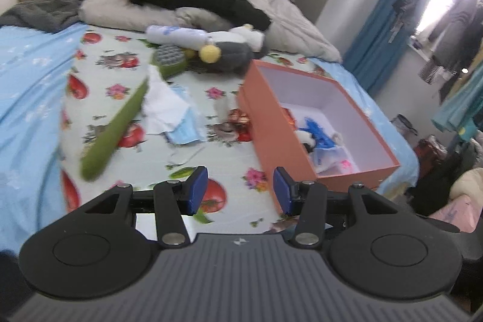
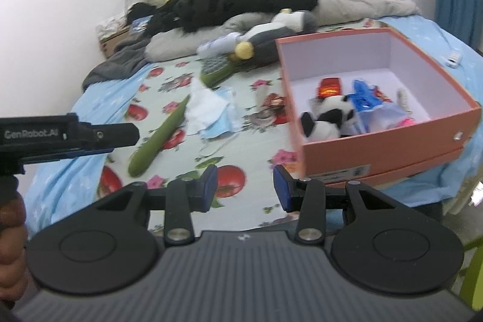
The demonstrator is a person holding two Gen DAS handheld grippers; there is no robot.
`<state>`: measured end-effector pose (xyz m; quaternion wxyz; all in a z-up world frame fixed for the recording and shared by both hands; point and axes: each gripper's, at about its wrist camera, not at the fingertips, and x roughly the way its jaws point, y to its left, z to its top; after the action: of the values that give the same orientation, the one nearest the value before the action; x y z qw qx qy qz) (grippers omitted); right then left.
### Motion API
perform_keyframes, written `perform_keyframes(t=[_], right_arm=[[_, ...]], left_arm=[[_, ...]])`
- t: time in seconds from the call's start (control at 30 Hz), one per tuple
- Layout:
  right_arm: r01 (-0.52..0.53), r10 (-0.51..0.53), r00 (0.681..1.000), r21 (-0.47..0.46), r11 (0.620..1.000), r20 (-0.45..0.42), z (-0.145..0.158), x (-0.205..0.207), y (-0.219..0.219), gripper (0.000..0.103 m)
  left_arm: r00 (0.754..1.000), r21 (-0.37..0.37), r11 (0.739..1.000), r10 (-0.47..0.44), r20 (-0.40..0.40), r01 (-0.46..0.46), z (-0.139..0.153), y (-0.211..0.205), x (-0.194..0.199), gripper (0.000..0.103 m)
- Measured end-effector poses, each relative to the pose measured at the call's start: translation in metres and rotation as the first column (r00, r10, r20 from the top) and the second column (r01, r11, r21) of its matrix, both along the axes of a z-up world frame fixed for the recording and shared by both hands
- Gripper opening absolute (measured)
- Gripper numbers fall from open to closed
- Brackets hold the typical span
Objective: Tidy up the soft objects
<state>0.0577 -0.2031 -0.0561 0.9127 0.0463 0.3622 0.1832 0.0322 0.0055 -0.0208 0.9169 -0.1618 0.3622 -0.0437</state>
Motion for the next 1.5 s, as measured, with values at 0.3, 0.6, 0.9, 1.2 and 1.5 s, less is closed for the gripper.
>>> perform_keyframes(t=[0.3,0.6,0.9,1.2,1.5], right_arm=[[-0.137,0.137,0.99,-0.02,0.99,-0.034,-0.006,-0.003,0.031,0.044],[-0.181,0.179,0.983,-0.038,0.983,-0.042,-0.026,0.028,0.055,0.044],[-0.189,0.185,0.981,-0.066,0.98,-0.058,-0.063,0.101,0.086,0.044],[-0.228,0.218,0.971,-0.106,0.968,-0.096,-0.099,0.184,0.128,0.043],[-0.223,0.183,0.959,-0.173,0.96,-0.219,-0.137,0.238,0.153,0.041]], left_arm=[[0.993,0.004,0.993,0.117,-0.02,-0.117,-0.012,0.032,-0.023,0.062],[0.983,-0.055,0.983,0.173,-0.055,-0.176,-0.036,0.063,0.011,0.062],[0.979,-0.083,0.981,0.164,-0.118,-0.175,-0.075,0.087,0.114,0.062],[0.96,-0.051,0.988,0.129,-0.249,-0.146,-0.131,0.101,0.234,0.067],[0.923,0.046,0.999,0.029,-0.385,-0.013,-0.172,0.096,0.315,0.067]])
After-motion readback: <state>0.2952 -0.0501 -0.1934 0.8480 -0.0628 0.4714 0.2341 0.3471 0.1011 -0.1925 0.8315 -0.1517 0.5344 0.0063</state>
